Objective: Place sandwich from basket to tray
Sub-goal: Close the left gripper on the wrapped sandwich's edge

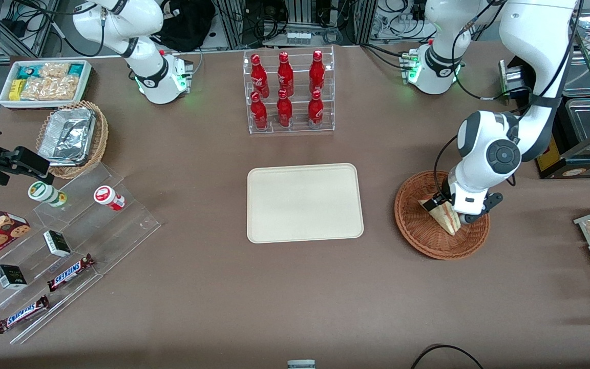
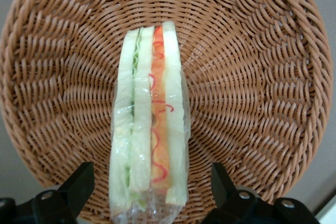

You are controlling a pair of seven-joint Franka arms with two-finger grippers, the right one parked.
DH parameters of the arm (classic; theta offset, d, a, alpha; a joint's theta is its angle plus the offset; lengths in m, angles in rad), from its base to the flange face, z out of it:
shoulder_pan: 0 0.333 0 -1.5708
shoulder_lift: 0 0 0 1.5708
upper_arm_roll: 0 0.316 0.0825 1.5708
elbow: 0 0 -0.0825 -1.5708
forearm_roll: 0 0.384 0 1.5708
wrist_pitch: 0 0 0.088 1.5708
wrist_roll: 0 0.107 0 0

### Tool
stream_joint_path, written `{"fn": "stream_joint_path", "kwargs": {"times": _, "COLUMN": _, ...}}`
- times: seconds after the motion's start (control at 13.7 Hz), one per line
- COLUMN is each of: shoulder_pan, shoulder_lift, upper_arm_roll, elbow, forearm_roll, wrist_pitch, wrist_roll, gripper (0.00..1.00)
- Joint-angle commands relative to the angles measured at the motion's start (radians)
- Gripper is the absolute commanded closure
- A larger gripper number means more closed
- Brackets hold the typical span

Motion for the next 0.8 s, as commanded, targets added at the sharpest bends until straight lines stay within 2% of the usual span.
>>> {"fn": "stream_joint_path", "kwargs": {"times": 0.0, "shoulder_pan": -0.006, "shoulder_lift": 0.012, "upper_arm_roll": 0.002, "elbow": 0.002, "forearm_roll": 0.010, "wrist_pitch": 0.023, "wrist_roll": -0.019, "gripper": 0.50}}
{"fn": "stream_joint_path", "kwargs": {"times": 0.07, "shoulder_pan": -0.007, "shoulder_lift": 0.017, "upper_arm_roll": 0.002, "elbow": 0.004, "forearm_roll": 0.012, "wrist_pitch": 0.023, "wrist_roll": -0.017, "gripper": 0.78}}
{"fn": "stream_joint_path", "kwargs": {"times": 0.15, "shoulder_pan": -0.006, "shoulder_lift": 0.017, "upper_arm_roll": 0.002, "elbow": 0.004, "forearm_roll": 0.013, "wrist_pitch": 0.023, "wrist_roll": -0.011, "gripper": 0.88}}
{"fn": "stream_joint_path", "kwargs": {"times": 0.44, "shoulder_pan": -0.010, "shoulder_lift": -0.035, "upper_arm_roll": 0.001, "elbow": 0.016, "forearm_roll": 0.015, "wrist_pitch": -0.023, "wrist_roll": -0.006, "gripper": 0.92}}
{"fn": "stream_joint_path", "kwargs": {"times": 0.73, "shoulder_pan": -0.082, "shoulder_lift": -0.094, "upper_arm_roll": -0.004, "elbow": 0.192, "forearm_roll": 0.012, "wrist_pitch": -0.314, "wrist_roll": -0.022, "gripper": 0.93}}
